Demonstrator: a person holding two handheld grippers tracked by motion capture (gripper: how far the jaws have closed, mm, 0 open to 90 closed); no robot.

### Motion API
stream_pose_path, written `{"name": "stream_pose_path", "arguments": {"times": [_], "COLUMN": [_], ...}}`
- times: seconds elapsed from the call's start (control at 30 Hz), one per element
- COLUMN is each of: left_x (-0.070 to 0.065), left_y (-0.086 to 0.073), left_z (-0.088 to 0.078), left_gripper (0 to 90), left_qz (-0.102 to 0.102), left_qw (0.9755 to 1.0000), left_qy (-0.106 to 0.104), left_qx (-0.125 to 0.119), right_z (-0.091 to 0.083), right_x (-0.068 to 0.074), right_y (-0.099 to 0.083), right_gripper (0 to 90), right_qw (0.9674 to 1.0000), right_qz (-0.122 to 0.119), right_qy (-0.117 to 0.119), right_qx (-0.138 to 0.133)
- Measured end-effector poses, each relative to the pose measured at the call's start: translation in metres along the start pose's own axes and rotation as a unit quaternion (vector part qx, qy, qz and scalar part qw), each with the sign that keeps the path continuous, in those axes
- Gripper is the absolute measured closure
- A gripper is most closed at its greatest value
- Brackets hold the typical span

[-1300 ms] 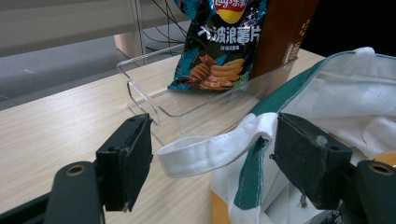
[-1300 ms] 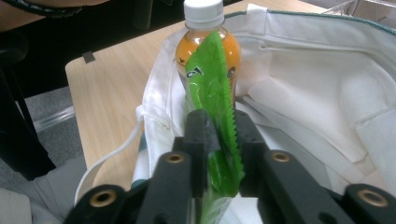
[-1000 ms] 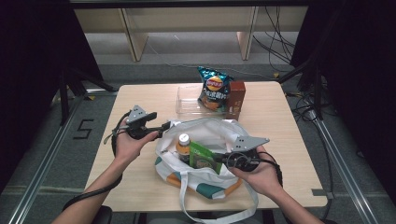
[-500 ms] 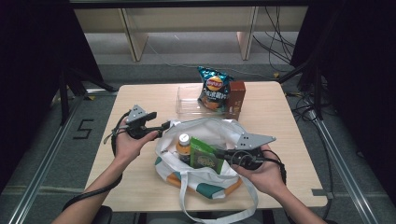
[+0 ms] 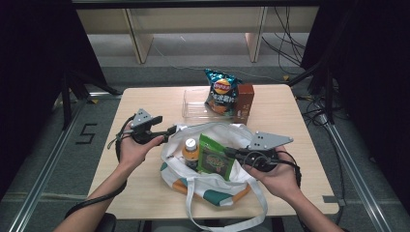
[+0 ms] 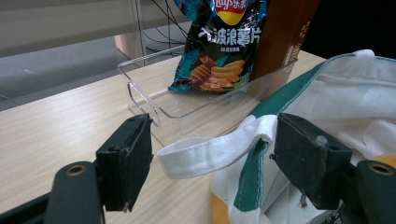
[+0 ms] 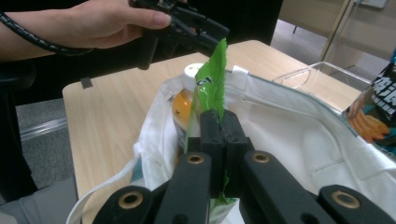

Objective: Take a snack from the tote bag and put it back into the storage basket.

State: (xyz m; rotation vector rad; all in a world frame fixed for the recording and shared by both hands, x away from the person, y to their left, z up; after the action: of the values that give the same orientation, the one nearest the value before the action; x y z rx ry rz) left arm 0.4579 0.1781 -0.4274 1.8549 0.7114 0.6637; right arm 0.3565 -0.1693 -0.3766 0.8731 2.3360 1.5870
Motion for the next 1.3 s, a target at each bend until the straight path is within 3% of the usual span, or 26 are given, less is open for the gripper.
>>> {"name": "stream_pose_path", "arguments": {"times": [0.03, 0.17, 0.23, 0.27, 0.3, 0.37, 0.4, 0.43, 0.5, 0.53, 0.6, 0.63, 0.7, 0.73, 0.77, 0.87, 1.03, 1.07, 1.13, 1.2, 1.23, 1.27, 1.3], "left_x": [0.000, 0.000, 0.000, 0.000, 0.000, 0.000, 0.000, 0.000, 0.001, 0.001, 0.001, 0.001, 0.000, 0.000, 0.000, 0.001, 0.001, 0.001, 0.001, 0.001, 0.001, 0.001, 0.001], "left_y": [0.000, 0.000, 0.000, 0.000, 0.000, 0.001, 0.001, 0.001, 0.001, 0.001, 0.001, 0.001, 0.002, 0.002, 0.002, 0.002, 0.002, 0.002, 0.002, 0.002, 0.002, 0.002, 0.002], "left_z": [0.000, 0.000, 0.000, 0.000, 0.000, -0.001, -0.001, -0.001, -0.001, -0.001, -0.001, -0.001, -0.001, -0.001, -0.001, -0.001, -0.001, -0.001, -0.001, -0.001, -0.001, -0.001, -0.001], "left_gripper": [26.9, 26.9, 26.9, 26.9, 26.9, 27.0, 27.0, 26.9, 27.0, 26.9, 26.9, 26.9, 26.9, 26.9, 26.9, 26.9, 26.9, 26.9, 26.9, 26.9, 26.9, 26.9, 26.9], "left_qz": [0.000, 0.000, 0.000, 0.001, 0.000, 0.000, 0.000, 0.000, 0.001, 0.002, 0.002, 0.002, 0.001, 0.000, 0.000, 0.001, 0.001, 0.000, -0.001, -0.001, 0.000, 0.000, 0.000], "left_qw": [1.0000, 1.0000, 1.0000, 1.0000, 1.0000, 1.0000, 1.0000, 1.0000, 1.0000, 1.0000, 1.0000, 1.0000, 1.0000, 1.0000, 1.0000, 1.0000, 1.0000, 1.0000, 1.0000, 1.0000, 1.0000, 1.0000, 1.0000], "left_qy": [0.000, 0.000, 0.000, 0.000, -0.002, 0.001, 0.001, 0.001, 0.001, 0.000, 0.000, 0.000, 0.000, 0.000, 0.000, 0.000, -0.001, -0.001, 0.000, 0.000, 0.000, 0.000, 0.000], "left_qx": [0.000, 0.000, 0.000, 0.000, -0.002, -0.001, 0.001, -0.001, -0.001, -0.001, -0.001, -0.002, -0.003, -0.003, -0.003, -0.003, -0.003, -0.003, -0.005, -0.005, -0.005, -0.005, -0.005], "right_z": [0.001, 0.000, -0.001, -0.001, 0.000, -0.001, -0.001, -0.002, -0.002, -0.003, -0.003, -0.003, -0.003, -0.003, -0.003, -0.003, -0.001, -0.002, -0.003, -0.004, -0.004, -0.005, -0.005], "right_x": [0.000, -0.004, -0.002, -0.005, -0.005, -0.006, -0.005, -0.007, -0.007, -0.010, -0.010, -0.009, -0.010, -0.010, -0.011, -0.010, -0.012, -0.013, -0.013, -0.013, -0.014, -0.014, -0.014], "right_y": [0.000, 0.003, 0.004, 0.006, 0.007, 0.010, 0.010, 0.012, 0.014, 0.016, 0.018, 0.018, 0.021, 0.022, 0.023, 0.024, 0.027, 0.028, 0.029, 0.031, 0.033, 0.034, 0.036], "right_gripper": [90.0, 90.0, 90.0, 90.0, 90.0, 90.0, 90.0, 90.0, 90.0, 90.0, 90.0, 90.0, 90.0, 90.0, 90.0, 90.0, 90.0, 90.0, 90.0, 90.0, 90.0, 90.0, 90.0], "right_qw": [1.0000, 0.9999, 1.0000, 0.9999, 0.9998, 0.9999, 0.9999, 0.9997, 0.9998, 0.9996, 0.9996, 0.9997, 0.9997, 0.9996, 0.9992, 0.9993, 0.9993, 0.9990, 0.9992, 0.9988, 0.9991, 0.9986, 0.9987], "right_qz": [0.008, -0.005, 0.008, -0.007, -0.007, -0.006, 0.007, -0.009, 0.004, -0.013, -0.010, 0.004, -0.009, -0.006, -0.017, -0.007, -0.010, -0.015, -0.003, -0.008, -0.014, -0.018, -0.021], "right_qy": [0.002, -0.006, -0.003, -0.007, -0.008, -0.011, -0.009, -0.016, -0.012, -0.017, -0.016, -0.015, -0.011, -0.018, -0.022, -0.021, -0.009, -0.018, -0.016, -0.022, -0.013, -0.023, -0.015], "right_qx": [-0.002, -0.010, -0.002, -0.004, -0.014, -0.012, -0.009, -0.017, -0.018, -0.021, -0.022, -0.021, -0.021, -0.023, -0.029, -0.031, -0.035, -0.038, -0.037, -0.042, -0.039, -0.044, -0.044]}}
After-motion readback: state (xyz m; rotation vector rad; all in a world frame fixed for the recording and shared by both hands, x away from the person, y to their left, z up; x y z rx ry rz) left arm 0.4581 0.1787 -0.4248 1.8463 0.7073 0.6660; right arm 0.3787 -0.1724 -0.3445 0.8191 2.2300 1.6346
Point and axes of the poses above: each handheld gripper's, and its own axes: z roughly forward along the jaws, y roughly out of its top, x roughly to its left, the point moved 1 cm from there along z, roughly forward along the jaws, and after that the axes turned 12 degrees about z, right-handed, at the moved point
